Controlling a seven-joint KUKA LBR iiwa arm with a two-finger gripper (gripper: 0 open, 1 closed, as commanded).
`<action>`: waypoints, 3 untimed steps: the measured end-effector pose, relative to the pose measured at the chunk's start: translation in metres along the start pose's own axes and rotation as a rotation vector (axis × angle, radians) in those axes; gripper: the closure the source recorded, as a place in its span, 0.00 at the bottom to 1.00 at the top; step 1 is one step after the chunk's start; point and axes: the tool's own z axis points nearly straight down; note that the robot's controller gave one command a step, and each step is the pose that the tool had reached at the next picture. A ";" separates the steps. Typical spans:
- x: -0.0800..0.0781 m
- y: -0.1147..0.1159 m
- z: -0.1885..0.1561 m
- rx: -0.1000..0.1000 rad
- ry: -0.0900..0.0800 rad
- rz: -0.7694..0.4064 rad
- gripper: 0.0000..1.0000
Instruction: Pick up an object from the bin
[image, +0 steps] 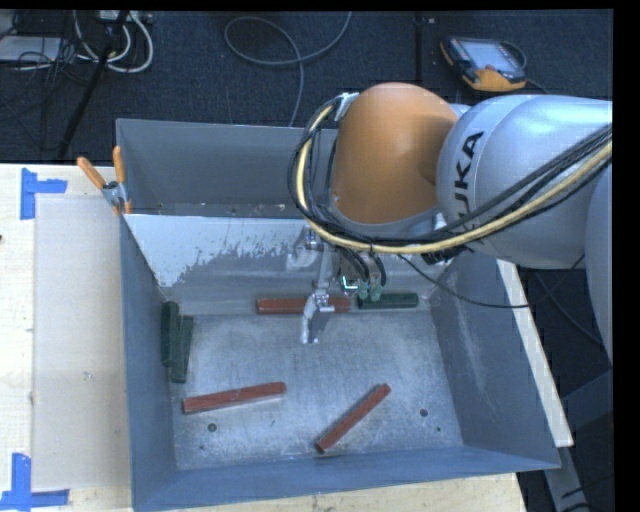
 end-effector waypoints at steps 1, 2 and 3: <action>-0.002 -0.001 -0.005 -0.001 -0.008 0.002 0.00; 0.036 0.037 0.049 0.001 -0.008 -0.133 0.00; 0.051 0.056 0.059 0.001 -0.005 -0.069 0.00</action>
Offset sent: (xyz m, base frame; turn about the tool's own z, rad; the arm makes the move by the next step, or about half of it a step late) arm -0.0617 0.0618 -0.0836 -0.2230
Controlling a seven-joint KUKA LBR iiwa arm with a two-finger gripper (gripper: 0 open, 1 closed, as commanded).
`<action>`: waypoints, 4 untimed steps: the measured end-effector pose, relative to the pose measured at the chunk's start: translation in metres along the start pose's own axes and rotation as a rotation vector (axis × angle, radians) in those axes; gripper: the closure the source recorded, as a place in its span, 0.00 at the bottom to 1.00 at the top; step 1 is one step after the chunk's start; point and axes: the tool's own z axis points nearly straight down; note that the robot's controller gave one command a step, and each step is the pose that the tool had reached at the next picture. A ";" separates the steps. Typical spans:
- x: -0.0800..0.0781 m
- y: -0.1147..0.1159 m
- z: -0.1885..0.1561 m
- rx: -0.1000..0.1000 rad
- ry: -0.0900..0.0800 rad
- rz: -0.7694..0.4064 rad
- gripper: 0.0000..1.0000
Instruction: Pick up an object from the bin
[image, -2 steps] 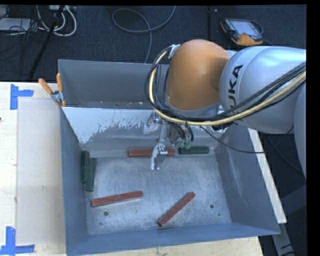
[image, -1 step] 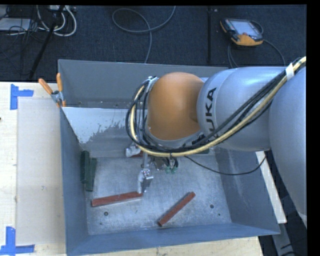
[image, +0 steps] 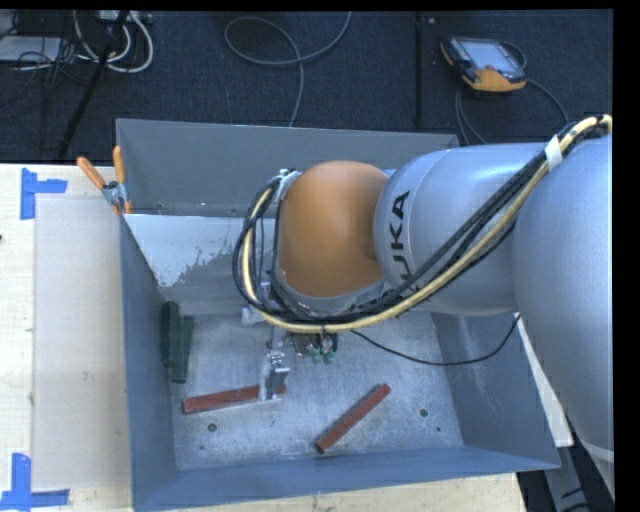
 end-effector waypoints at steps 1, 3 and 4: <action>0.000 0.003 -0.001 -0.001 -0.004 -0.107 0.00; 0.000 0.006 0.083 -0.003 -0.023 -0.312 1.00; 0.000 0.006 0.083 -0.003 -0.023 -0.312 1.00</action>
Offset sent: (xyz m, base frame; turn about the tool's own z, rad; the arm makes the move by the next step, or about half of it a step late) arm -0.0135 0.0019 -0.0883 -0.0720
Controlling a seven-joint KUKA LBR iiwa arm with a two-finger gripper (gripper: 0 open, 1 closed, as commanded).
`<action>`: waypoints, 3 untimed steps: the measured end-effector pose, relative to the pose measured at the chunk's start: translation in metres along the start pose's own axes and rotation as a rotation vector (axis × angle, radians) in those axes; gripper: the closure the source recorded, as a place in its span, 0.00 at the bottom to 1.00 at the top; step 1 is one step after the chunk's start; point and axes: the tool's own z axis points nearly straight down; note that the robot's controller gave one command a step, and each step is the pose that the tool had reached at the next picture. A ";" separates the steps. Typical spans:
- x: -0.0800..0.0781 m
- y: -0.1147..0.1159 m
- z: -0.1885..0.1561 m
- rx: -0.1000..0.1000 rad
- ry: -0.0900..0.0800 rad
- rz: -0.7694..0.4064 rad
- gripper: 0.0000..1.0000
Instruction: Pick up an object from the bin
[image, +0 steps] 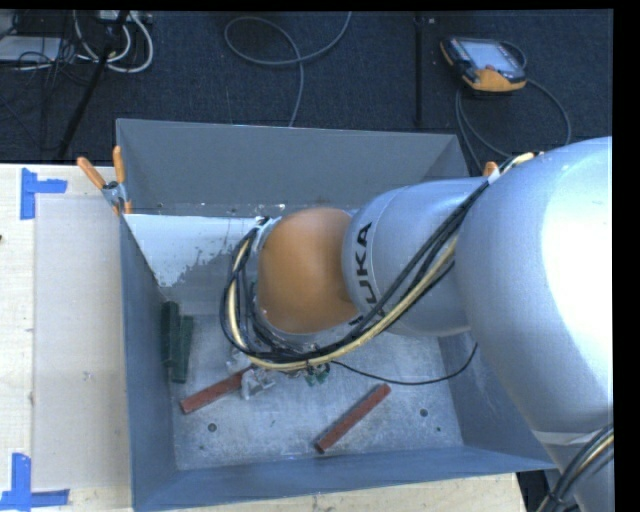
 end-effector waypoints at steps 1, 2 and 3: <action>0.002 0.000 -0.002 0.000 0.008 0.000 1.00; 0.005 0.001 -0.019 -0.001 0.026 0.000 1.00; 0.004 0.001 -0.042 -0.001 0.024 0.000 1.00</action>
Offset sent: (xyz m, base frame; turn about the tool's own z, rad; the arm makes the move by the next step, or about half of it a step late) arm 0.0000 0.0000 0.0728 0.0000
